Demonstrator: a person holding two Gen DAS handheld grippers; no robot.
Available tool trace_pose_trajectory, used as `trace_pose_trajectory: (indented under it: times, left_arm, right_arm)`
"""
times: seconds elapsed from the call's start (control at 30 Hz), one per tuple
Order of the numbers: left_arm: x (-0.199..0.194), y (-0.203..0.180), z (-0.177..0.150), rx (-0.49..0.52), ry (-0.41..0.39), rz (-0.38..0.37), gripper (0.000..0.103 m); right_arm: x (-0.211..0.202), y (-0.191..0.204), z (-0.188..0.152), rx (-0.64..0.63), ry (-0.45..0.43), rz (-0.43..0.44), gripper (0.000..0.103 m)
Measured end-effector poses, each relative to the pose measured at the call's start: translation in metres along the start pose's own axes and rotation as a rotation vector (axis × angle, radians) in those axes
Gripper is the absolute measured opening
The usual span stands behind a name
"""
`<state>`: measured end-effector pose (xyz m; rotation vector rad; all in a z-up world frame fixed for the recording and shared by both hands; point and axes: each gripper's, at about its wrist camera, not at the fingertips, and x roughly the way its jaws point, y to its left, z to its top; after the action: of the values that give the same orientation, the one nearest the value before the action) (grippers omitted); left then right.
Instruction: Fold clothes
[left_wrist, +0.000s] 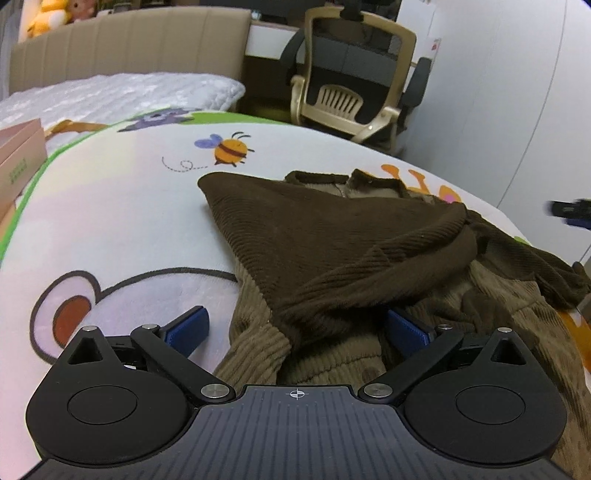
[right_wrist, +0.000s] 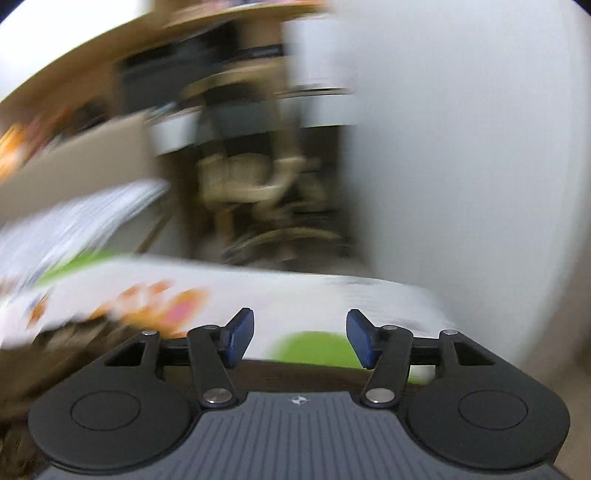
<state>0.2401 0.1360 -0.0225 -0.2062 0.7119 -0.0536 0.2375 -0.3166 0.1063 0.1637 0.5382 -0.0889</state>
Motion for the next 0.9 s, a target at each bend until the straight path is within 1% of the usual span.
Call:
trace_pose_trajectory:
  times: [0.07,0.1,0.17,0.2,0.27,0.33,0.37,0.4,0.43,0.47,0.5,0.53,0.57,0.6,0.7,0.73,0.77,0.83,0.9]
  left_arm:
    - [-0.001,0.000,-0.002,0.000,-0.005,-0.001,0.103]
    - [-0.001,0.001,-0.003,-0.001,-0.007,-0.002,0.103]
    - [-0.002,0.001,-0.005,-0.001,-0.012,-0.004,0.103]
    - [-0.003,0.001,-0.006,-0.001,-0.014,-0.004,0.103]
    - [-0.004,0.002,-0.008,-0.001,-0.019,-0.006,0.103]
    - [-0.003,0.000,-0.009,0.007,-0.017,0.000,0.103]
    - [-0.003,0.000,-0.008,0.007,-0.016,0.001,0.103]
    - [-0.003,0.001,-0.008,0.006,-0.015,0.001,0.103]
    - [-0.003,0.001,-0.008,0.005,-0.016,-0.001,0.103]
    - [-0.003,0.001,-0.009,0.004,-0.018,-0.003,0.103]
    - [-0.004,0.002,-0.009,0.002,-0.021,-0.007,0.103]
    - [-0.004,0.003,-0.010,-0.002,-0.025,-0.013,0.103]
    - [-0.005,0.005,-0.010,-0.009,-0.030,-0.020,0.103]
    - [-0.005,0.006,-0.011,-0.016,-0.035,-0.026,0.103]
    - [-0.006,0.007,-0.011,-0.024,-0.042,-0.031,0.103]
    - [-0.006,0.008,-0.011,-0.028,-0.045,-0.035,0.103]
    - [-0.006,0.009,-0.011,-0.034,-0.047,-0.039,0.103]
    - [-0.006,0.011,-0.012,-0.044,-0.052,-0.049,0.103]
    - [-0.007,0.014,-0.012,-0.058,-0.058,-0.061,0.103]
  right_arm:
    - [-0.012,-0.045,-0.004,0.087,0.006,-0.074,0.056]
    - [-0.017,-0.064,-0.008,0.131,0.022,-0.085,0.056]
    - [-0.018,-0.090,-0.020,0.198,0.063,-0.059,0.056]
    - [-0.016,-0.095,-0.027,0.220,0.079,-0.047,0.057]
    - [-0.008,-0.103,-0.039,0.263,0.109,-0.023,0.064]
    - [0.008,-0.095,-0.049,0.284,0.123,0.008,0.068]
    - [0.017,-0.087,-0.053,0.282,0.132,0.025,0.068]
    - [0.026,-0.077,-0.055,0.266,0.140,0.040,0.066]
    - [0.033,-0.065,-0.056,0.240,0.145,0.051,0.052]
    - [0.034,-0.048,-0.051,0.181,0.144,0.049,0.027]
    - [0.033,-0.030,-0.044,0.121,0.132,0.054,0.015]
    - [0.025,-0.006,-0.030,0.061,0.090,0.084,0.011]
    - [0.017,0.016,-0.016,0.008,0.047,0.118,0.011]
    - [0.005,0.038,0.000,-0.021,-0.002,0.171,0.011]
    - [-0.030,0.111,0.043,-0.120,-0.139,0.353,0.011]
    - [-0.038,0.136,0.052,-0.157,-0.168,0.408,0.011]
    - [-0.043,0.160,0.057,-0.196,-0.180,0.461,0.011]
    - [-0.045,0.208,0.055,-0.271,-0.172,0.556,0.011]
    - [-0.034,0.250,0.039,-0.342,-0.126,0.616,0.011]
